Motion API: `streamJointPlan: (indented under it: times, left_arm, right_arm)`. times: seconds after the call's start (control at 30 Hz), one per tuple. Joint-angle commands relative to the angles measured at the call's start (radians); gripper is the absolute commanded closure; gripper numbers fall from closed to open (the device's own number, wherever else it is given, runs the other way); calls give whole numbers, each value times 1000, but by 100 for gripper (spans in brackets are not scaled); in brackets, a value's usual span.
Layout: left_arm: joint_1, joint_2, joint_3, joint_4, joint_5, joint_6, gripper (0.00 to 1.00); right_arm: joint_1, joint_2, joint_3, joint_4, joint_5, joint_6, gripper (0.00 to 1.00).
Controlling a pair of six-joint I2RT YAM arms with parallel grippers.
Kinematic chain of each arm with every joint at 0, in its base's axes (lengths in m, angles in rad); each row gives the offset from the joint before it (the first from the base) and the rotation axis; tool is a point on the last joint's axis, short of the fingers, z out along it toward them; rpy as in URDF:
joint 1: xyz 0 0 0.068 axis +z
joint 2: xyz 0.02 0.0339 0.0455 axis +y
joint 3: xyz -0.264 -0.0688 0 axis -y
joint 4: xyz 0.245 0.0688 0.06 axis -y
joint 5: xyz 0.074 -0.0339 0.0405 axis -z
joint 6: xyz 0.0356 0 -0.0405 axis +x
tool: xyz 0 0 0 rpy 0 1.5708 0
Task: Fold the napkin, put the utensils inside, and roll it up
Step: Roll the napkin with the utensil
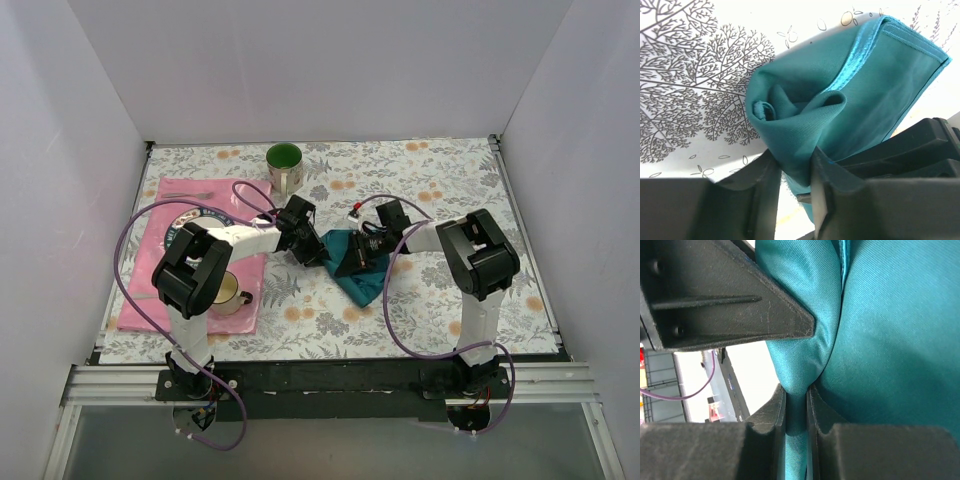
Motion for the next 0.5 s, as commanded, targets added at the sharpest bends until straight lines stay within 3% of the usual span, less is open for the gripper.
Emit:
streamJointPlan:
  times: [0.0,0.13,0.17,0.27,0.47]
  left_arm:
    - [-6,27,-39,-17,-52,34,80]
    - [0,26,-62,-4,-38,35,88]
    - [0,21,-65,0,-37,35,89]
    - [7,20,-70,3,-21,38,90]
    - [28,14,-68,1,32,37,92]
  right_arm:
    - [15,-51,79,-239,169,-139,77]
    - [62,-159,133,-408,392,-237,60]
    - [78,-183,136,-419,493,-260,51]
    - [154,-269,133,-439,663,-292,41]
    - [328,-347,76,-362,981,-331,35]
